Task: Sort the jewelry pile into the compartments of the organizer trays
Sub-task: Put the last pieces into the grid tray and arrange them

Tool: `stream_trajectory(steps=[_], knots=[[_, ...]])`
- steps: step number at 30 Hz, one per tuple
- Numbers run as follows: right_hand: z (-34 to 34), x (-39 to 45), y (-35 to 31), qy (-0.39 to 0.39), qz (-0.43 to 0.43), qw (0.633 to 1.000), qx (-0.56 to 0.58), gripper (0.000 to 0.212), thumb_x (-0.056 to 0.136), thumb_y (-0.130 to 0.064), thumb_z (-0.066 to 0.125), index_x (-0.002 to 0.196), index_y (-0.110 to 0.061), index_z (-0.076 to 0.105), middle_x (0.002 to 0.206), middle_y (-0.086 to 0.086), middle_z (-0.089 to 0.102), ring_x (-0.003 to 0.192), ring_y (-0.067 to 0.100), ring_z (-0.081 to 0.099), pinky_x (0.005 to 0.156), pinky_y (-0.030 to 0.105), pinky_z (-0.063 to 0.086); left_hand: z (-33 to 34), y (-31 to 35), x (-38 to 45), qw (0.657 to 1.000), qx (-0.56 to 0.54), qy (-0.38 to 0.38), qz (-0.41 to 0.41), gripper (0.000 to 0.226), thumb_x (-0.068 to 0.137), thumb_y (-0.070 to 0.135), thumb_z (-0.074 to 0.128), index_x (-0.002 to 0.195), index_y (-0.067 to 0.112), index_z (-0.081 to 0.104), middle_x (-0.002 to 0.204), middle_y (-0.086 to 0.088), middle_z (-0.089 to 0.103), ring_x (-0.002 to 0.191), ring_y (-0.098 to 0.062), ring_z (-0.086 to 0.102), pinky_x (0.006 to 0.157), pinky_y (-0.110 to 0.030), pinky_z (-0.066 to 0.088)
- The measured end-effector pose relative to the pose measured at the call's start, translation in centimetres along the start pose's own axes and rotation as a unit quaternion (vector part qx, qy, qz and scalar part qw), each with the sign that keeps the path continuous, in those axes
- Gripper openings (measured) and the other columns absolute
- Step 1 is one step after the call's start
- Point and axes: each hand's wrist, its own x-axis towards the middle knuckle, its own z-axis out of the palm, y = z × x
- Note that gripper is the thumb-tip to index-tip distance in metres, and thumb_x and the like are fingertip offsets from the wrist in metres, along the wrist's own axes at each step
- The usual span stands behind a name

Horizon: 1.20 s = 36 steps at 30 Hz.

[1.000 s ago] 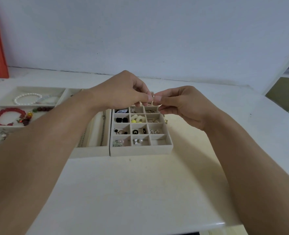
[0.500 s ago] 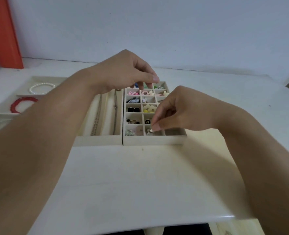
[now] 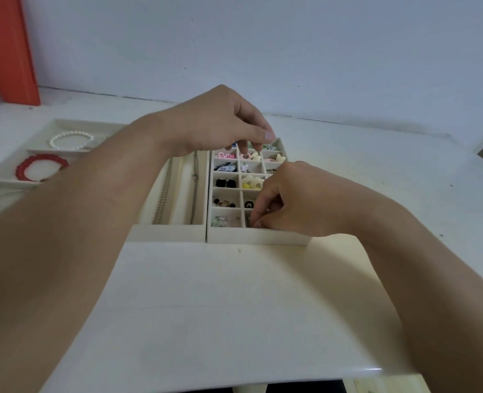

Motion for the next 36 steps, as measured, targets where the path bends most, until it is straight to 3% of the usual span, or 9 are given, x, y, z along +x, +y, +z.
stream_trajectory(steps=[11, 15, 21, 24, 27, 29, 32, 36], knots=[[-0.3, 0.0, 0.3, -0.006, 0.032, 0.999, -0.008, 0.008, 0.084, -0.032, 0.075, 0.08, -0.03, 0.081, 0.042, -0.025, 0.051, 0.051, -0.006, 0.05, 0.045, 0.009, 0.035, 0.2, -0.2, 0.1, 1.0, -0.011, -0.01, 0.001, 0.009, 0.088, 0.025, 0.076, 0.094, 0.019, 0.079, 0.078, 0.004, 0.075, 0.065, -0.005, 0.063, 0.066, -0.025, 0.049], [-1.1, -0.3, 0.5, 0.0, 0.033, 0.999, 0.02, 0.008, 0.082, -0.039, 0.08, 0.075, -0.034, 0.081, 0.043, -0.016, 0.051, 0.049, 0.001, 0.046, 0.045, 0.012, 0.034, 0.5, -0.3, 0.1, 1.0, -0.008, -0.016, -0.006, 0.01, 0.089, 0.024, 0.075, 0.095, 0.018, 0.078, 0.08, 0.002, 0.075, 0.065, -0.006, 0.063, 0.065, -0.024, 0.048], [-3.6, -0.6, 3.8, 0.112, 0.101, 0.984, 0.091, 0.01, 0.081, -0.038, 0.081, 0.077, -0.03, 0.079, 0.042, -0.014, 0.048, 0.037, 0.006, 0.039, 0.039, 0.01, 0.028, 0.8, -0.6, 0.3, 1.0, -0.017, -0.009, -0.022, 0.009, 0.088, 0.023, 0.076, 0.095, 0.018, 0.078, 0.077, 0.007, 0.075, 0.069, -0.007, 0.064, 0.07, -0.03, 0.048], [-4.2, -0.7, 6.7, 0.171, 0.155, 0.97, 0.079, 0.006, 0.086, -0.035, 0.078, 0.081, -0.032, 0.079, 0.055, -0.013, 0.058, 0.04, 0.004, 0.044, 0.045, 0.014, 0.035, 1.2, -0.9, 0.4, 1.0, -0.018, 0.001, -0.02, 0.011, 0.086, 0.023, 0.078, 0.094, 0.016, 0.078, 0.077, 0.007, 0.075, 0.069, -0.006, 0.063, 0.073, -0.034, 0.047], [-4.3, -0.8, 9.5, 0.194, 0.21, 0.957, 0.047, 0.005, 0.091, -0.029, 0.074, 0.093, -0.03, 0.078, 0.075, -0.014, 0.065, 0.052, 0.0, 0.053, 0.056, 0.02, 0.037, 1.5, -1.2, 0.6, 1.0, -0.019, 0.006, -0.02, 0.009, 0.085, 0.023, 0.078, 0.093, 0.018, 0.079, 0.073, 0.01, 0.073, 0.065, -0.002, 0.061, 0.067, -0.019, 0.049], [-4.1, -0.7, 10.7, 0.189, 0.228, 0.954, 0.039, 0.01, 0.093, -0.024, 0.071, 0.097, -0.029, 0.078, 0.082, -0.012, 0.067, 0.063, 0.001, 0.055, 0.059, 0.018, 0.038, 1.7, -1.3, 0.7, 1.0, -0.017, 0.005, -0.024, 0.007, 0.086, 0.022, 0.078, 0.092, 0.019, 0.079, 0.074, 0.01, 0.073, 0.065, -0.002, 0.061, 0.058, -0.011, 0.045], [-3.4, -0.3, 11.3, 0.131, 0.218, 0.966, 0.047, 0.016, 0.092, -0.022, 0.072, 0.104, -0.031, 0.077, 0.093, -0.012, 0.071, 0.074, -0.001, 0.059, 0.062, 0.014, 0.039, 1.8, -1.6, 0.8, 0.999, -0.015, 0.012, -0.031, 0.009, 0.085, 0.022, 0.078, 0.093, 0.019, 0.079, 0.093, 0.001, 0.077, 0.069, -0.004, 0.064, 0.058, -0.01, 0.046], [-2.1, 0.4, 9.8, 0.052, 0.193, 0.976, 0.081, 0.044, 0.078, -0.04, 0.084, 0.119, -0.035, 0.07, 0.098, -0.014, 0.071, 0.084, 0.005, 0.065, 0.064, 0.02, 0.045, 1.7, -1.6, 0.7, 0.999, -0.017, 0.011, -0.036, 0.008, 0.085, 0.024, 0.078, 0.093, 0.021, 0.079, 0.1, 0.0, 0.077, 0.07, -0.002, 0.065, 0.063, -0.014, 0.047]])
